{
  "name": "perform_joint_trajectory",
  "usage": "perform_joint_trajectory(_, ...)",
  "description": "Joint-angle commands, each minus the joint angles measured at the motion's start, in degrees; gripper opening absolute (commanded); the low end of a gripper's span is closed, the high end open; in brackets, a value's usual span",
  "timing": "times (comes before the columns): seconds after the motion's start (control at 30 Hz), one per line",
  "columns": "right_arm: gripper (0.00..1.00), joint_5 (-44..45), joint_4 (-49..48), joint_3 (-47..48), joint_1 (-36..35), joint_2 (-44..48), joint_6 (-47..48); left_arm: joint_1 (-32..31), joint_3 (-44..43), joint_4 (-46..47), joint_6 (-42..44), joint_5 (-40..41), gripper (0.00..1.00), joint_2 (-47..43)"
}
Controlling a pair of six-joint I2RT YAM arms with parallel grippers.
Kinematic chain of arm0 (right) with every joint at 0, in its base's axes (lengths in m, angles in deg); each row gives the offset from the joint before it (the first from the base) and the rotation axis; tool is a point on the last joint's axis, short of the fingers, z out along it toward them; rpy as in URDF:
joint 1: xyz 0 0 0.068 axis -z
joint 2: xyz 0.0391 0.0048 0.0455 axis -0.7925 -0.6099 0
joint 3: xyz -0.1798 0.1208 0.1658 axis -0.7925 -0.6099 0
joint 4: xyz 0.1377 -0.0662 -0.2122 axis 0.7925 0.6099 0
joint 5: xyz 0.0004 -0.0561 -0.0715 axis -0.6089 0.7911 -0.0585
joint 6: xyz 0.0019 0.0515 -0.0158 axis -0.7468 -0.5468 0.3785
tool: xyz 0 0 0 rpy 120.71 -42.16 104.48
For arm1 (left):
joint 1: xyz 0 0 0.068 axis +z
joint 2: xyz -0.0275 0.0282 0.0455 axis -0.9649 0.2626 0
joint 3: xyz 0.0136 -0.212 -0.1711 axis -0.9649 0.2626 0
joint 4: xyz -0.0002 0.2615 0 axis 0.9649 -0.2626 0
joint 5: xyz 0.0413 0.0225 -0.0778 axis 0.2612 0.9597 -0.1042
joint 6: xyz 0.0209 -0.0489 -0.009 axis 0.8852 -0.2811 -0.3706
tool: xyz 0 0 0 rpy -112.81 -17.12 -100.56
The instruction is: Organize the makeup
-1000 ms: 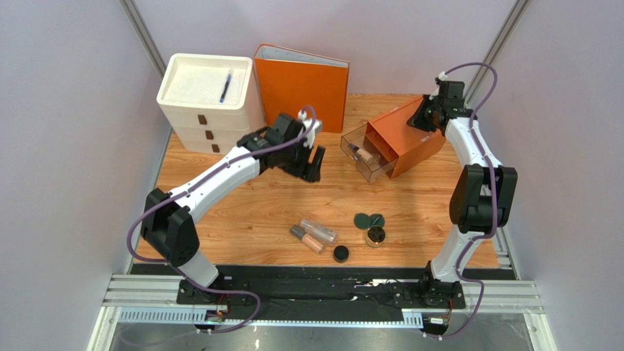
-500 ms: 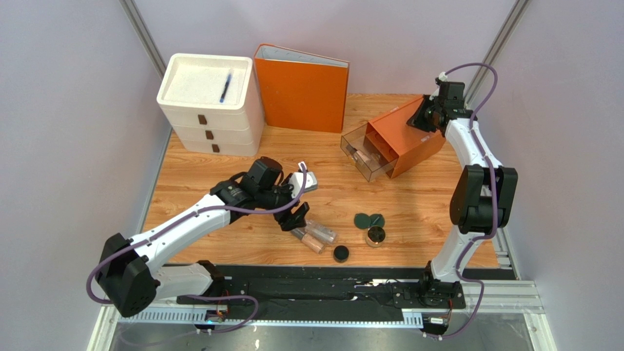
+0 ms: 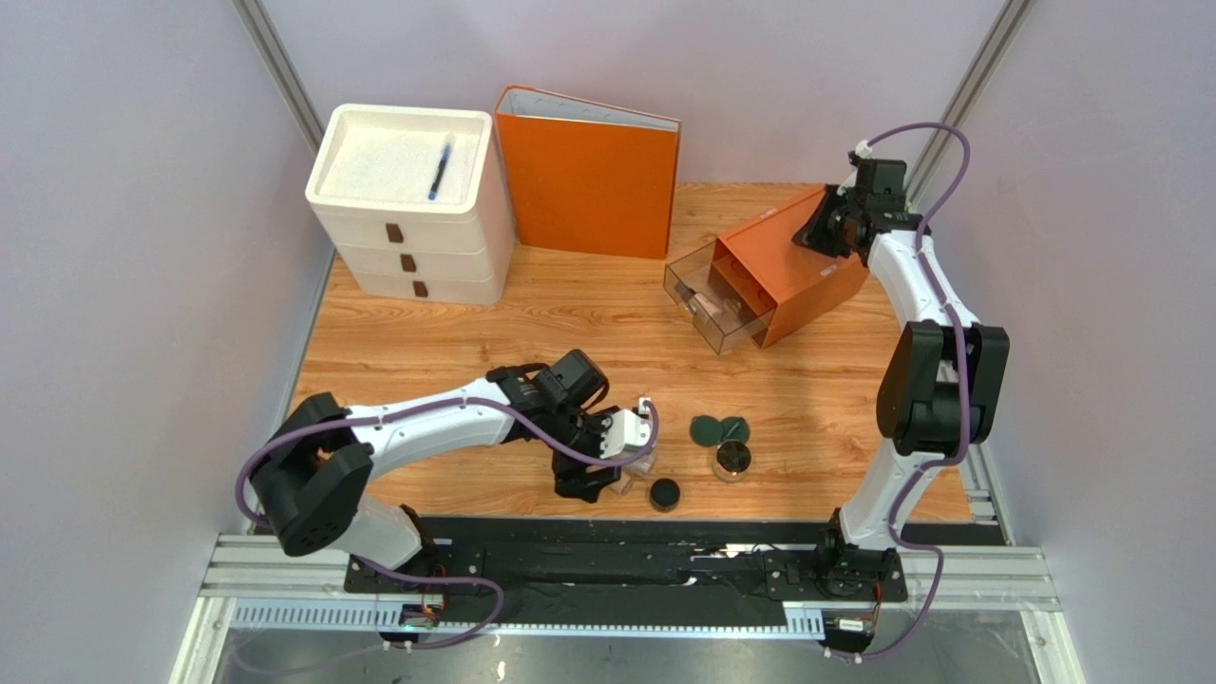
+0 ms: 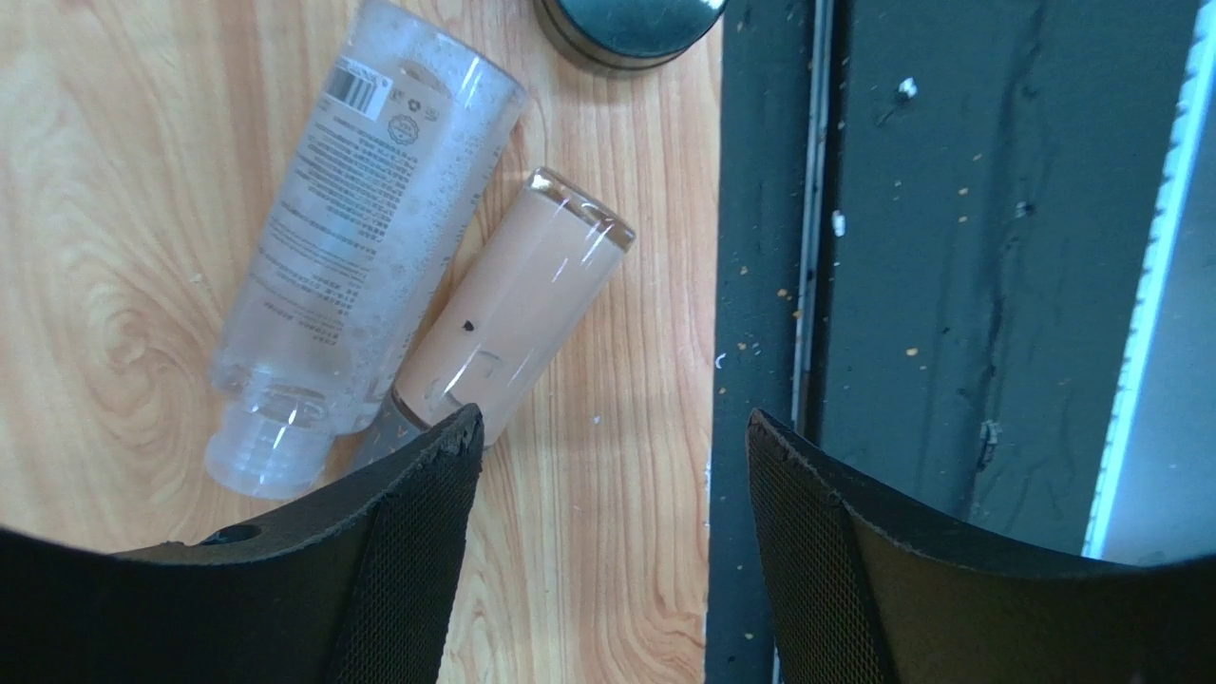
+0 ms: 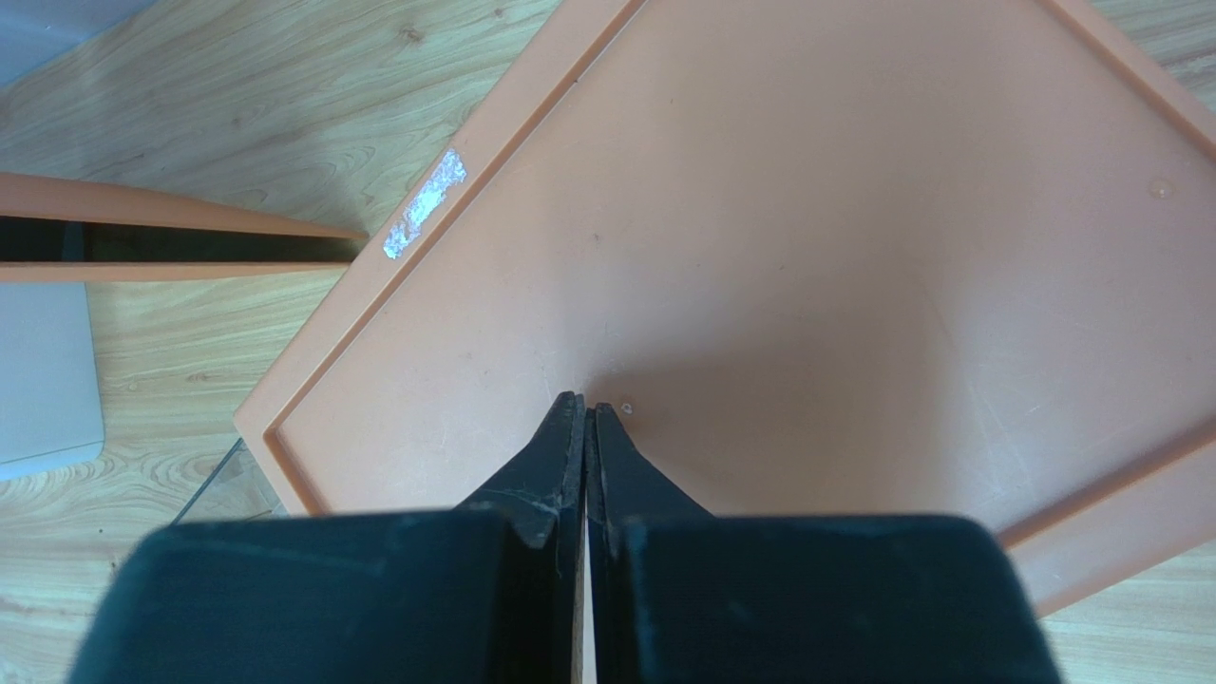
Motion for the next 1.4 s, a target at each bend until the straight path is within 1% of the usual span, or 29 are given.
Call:
perform_joint_trajectory(0.0,0.0,1.09,15.87,-5.58,-1.13,-8.09,2.29,-0.77,-2.88,1.15,3.93,1.76,0.73,3.49)
perform_joint_trajectory(0.1,0.0,0.91,15.96,-5.41,-1.04,-8.44,2.2,-0.94,-3.94,1.42,4.46,4.92,0.73,5.6)
perform_joint_trajectory(0.33,0.0,0.73,16.13,-4.97,-1.04,-8.97,2.38,-1.3,-7.89,0.37,4.38,6.95,0.72,7.63)
perform_joint_trajectory(0.5,0.0,0.73,16.4,-4.53,-1.04,-9.15,2.46,-1.56,-8.86,0.72,4.29,6.95,0.7,5.0)
perform_joint_trajectory(0.63,0.0,0.73,16.4,-4.44,-1.04,-9.41,2.46,-1.65,-7.72,3.35,5.86,4.76,0.7,2.88)
perform_joint_trajectory(0.9,0.0,0.47,16.66,-4.0,-1.04,-9.94,2.46,-1.82,-10.44,5.37,8.15,4.32,0.7,8.85)
perform_joint_trajectory(1.13,0.0,0.38,16.84,-3.91,-0.96,-9.94,2.46,-2.09,-15.35,7.05,9.12,5.02,0.7,13.34)
perform_joint_trajectory(1.37,0.0,0.12,16.92,-3.65,-0.69,-10.11,2.55,-2.44,-19.05,5.03,9.47,2.82,0.69,17.73)
